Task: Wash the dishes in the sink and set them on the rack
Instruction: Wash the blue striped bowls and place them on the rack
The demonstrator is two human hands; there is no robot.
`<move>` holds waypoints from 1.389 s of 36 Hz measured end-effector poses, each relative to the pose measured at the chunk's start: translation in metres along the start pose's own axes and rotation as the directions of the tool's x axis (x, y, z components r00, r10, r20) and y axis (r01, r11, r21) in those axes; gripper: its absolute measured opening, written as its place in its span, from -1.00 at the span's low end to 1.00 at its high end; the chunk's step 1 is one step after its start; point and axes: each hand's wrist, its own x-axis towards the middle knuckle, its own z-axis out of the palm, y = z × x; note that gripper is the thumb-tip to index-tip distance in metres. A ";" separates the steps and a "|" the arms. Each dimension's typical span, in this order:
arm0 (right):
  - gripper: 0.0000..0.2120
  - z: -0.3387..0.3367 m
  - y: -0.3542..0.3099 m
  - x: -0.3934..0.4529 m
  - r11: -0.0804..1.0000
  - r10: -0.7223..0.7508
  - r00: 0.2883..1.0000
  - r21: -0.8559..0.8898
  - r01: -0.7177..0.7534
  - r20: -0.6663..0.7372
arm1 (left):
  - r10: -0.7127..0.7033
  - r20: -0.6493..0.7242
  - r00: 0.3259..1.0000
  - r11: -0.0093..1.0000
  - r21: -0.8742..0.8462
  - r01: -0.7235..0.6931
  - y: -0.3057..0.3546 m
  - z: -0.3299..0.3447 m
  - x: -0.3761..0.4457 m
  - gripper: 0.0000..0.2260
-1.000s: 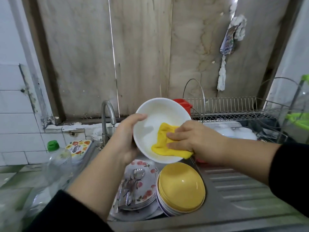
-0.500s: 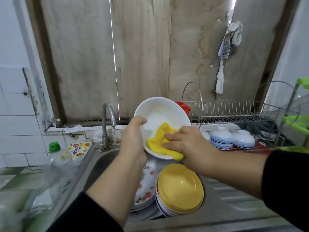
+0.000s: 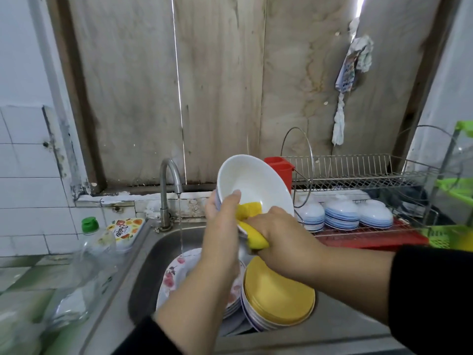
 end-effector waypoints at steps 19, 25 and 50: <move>-0.56 -0.009 0.025 -0.004 0.823 -0.338 0.937 -0.458 0.337 0.084 | -0.097 0.037 0.995 0.989 0.113 0.093 0.017 -0.047 0.009 -0.79; -0.62 0.023 -0.008 -0.007 0.954 -0.186 0.982 -0.248 0.170 -0.044 | -0.104 -0.125 0.987 0.994 0.030 0.108 -0.003 -0.038 0.001 -0.55; -0.43 0.058 -0.037 -0.008 -0.626 0.398 0.857 0.780 -0.009 0.329 | -0.435 0.040 0.899 0.759 -0.521 0.391 -0.025 -0.082 -0.001 -0.61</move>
